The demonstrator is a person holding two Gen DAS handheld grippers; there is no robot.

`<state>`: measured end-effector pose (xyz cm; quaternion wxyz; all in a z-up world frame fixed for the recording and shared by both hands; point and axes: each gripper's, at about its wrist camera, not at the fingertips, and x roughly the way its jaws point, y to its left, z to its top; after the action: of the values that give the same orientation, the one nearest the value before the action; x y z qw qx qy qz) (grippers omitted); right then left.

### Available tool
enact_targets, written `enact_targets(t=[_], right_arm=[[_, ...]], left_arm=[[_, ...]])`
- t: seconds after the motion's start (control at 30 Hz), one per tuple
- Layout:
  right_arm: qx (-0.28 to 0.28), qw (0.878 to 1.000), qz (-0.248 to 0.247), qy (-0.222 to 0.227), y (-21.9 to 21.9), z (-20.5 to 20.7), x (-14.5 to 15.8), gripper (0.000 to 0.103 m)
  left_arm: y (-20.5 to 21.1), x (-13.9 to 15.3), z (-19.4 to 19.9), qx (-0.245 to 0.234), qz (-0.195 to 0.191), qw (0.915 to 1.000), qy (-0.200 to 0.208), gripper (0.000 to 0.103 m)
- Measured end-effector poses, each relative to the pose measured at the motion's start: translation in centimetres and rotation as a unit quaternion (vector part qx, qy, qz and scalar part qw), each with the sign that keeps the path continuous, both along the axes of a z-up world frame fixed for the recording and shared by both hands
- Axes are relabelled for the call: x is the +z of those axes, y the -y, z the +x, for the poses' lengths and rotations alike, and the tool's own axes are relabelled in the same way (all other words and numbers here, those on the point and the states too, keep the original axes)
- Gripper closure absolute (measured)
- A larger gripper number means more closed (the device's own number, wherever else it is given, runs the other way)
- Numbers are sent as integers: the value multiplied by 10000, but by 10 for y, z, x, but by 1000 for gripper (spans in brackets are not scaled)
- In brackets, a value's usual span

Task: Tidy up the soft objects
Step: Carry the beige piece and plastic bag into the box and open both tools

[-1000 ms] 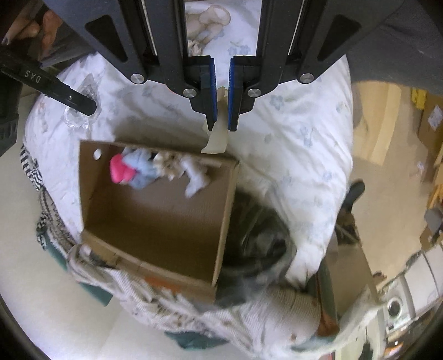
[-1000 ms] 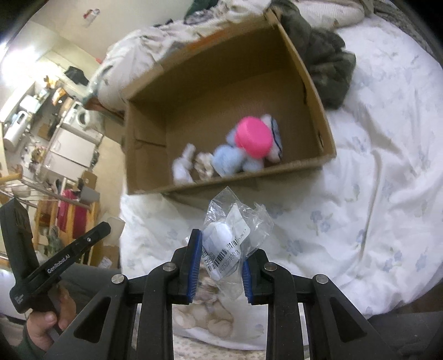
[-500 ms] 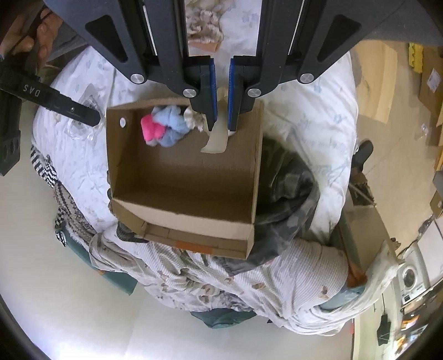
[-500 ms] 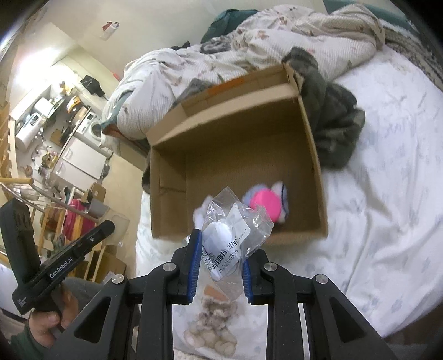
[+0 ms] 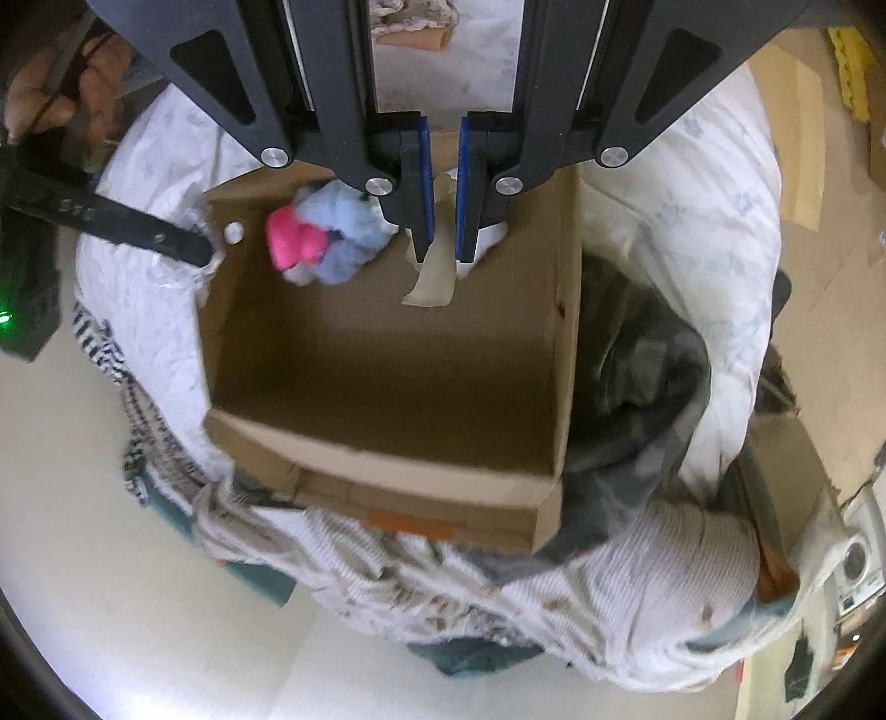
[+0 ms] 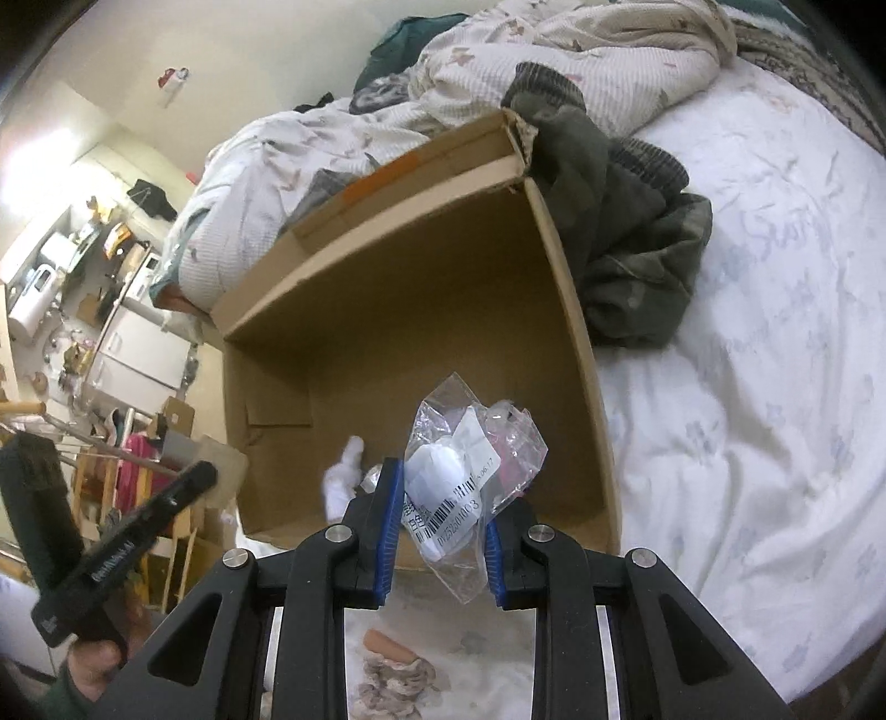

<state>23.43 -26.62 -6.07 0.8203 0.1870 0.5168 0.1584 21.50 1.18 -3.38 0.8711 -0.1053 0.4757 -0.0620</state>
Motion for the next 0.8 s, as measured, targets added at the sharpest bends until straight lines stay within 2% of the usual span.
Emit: enact_targets(t=[0.2,0.4,0.47,0.53,0.63,0.8], right_arm=[[200,9997,-161,-45,-13,8,-9,75],[348,9993,-145,-38,-23,9,-13,75],[267,9990,-361,1,-23,10,-12,75],[85,9958,-906,-4,-21,11,-14,75],[-48,9973,-693,-233,-11,13,-21,75],[-93,9963,-823,-249,-8,13,-23,75]], left_arm=[[4,-13,8,-43,-38,10000,-56,96],[10,-21,9,-92,127,9997,-202,96],[12,-23,9,-136,112,9995,-257,96],[14,-24,9,-153,166,9994,-280,96],[14,-26,9,-142,189,9992,-312,96],[13,-27,10,-84,212,9992,-315,96]])
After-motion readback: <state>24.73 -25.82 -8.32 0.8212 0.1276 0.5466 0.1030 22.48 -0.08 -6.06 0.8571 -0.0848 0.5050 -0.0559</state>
